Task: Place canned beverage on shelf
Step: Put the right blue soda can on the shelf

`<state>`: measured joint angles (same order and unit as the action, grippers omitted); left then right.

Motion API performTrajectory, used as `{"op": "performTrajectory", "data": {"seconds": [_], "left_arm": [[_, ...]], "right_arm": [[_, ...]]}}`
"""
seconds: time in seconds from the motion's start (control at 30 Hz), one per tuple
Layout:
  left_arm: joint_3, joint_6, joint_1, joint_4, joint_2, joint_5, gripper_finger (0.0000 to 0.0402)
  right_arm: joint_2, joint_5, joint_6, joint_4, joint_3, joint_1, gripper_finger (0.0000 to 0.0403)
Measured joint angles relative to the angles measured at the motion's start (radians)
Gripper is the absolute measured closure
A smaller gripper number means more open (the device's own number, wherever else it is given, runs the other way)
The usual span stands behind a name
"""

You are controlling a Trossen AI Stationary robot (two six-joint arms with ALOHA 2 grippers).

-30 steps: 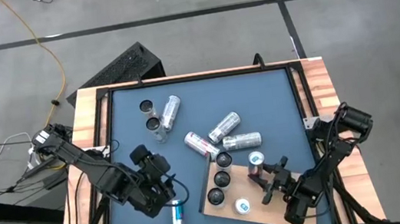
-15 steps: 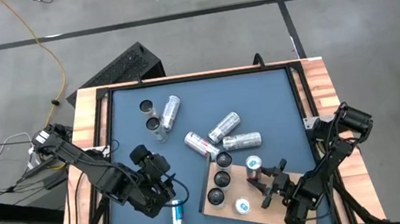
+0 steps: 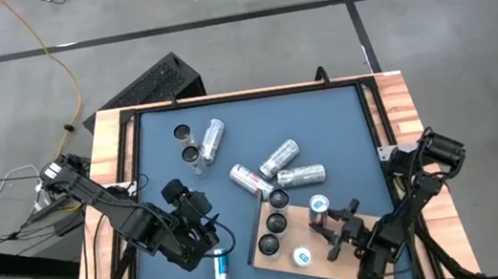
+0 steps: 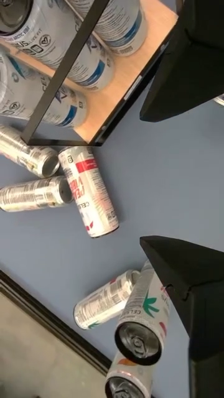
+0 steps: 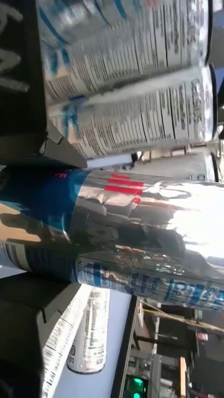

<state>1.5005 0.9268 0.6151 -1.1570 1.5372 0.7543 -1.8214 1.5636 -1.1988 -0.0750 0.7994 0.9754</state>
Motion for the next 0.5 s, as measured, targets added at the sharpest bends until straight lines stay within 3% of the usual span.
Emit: {"op": "performTrajectory", "data": {"seconds": [0.13, 0.37, 0.5], "left_arm": [[0.0, 0.0, 0.0, 0.005, 0.0, 0.001, 0.0099], [0.0, 0.0, -0.005, 0.005, 0.0, 0.013, 0.0099], [0.0, 0.0, -0.009, 0.008, 0.0, 0.013, 0.0099]], "right_arm": [[0.0, -0.079, 0.061, 0.063, 0.0, 0.001, 0.0217], [0.007, -0.23, 0.41, 0.295, 0.0, -0.033, 0.0217], [0.007, -0.28, 0.481, 0.333, -0.007, -0.063, 0.0217]]}}
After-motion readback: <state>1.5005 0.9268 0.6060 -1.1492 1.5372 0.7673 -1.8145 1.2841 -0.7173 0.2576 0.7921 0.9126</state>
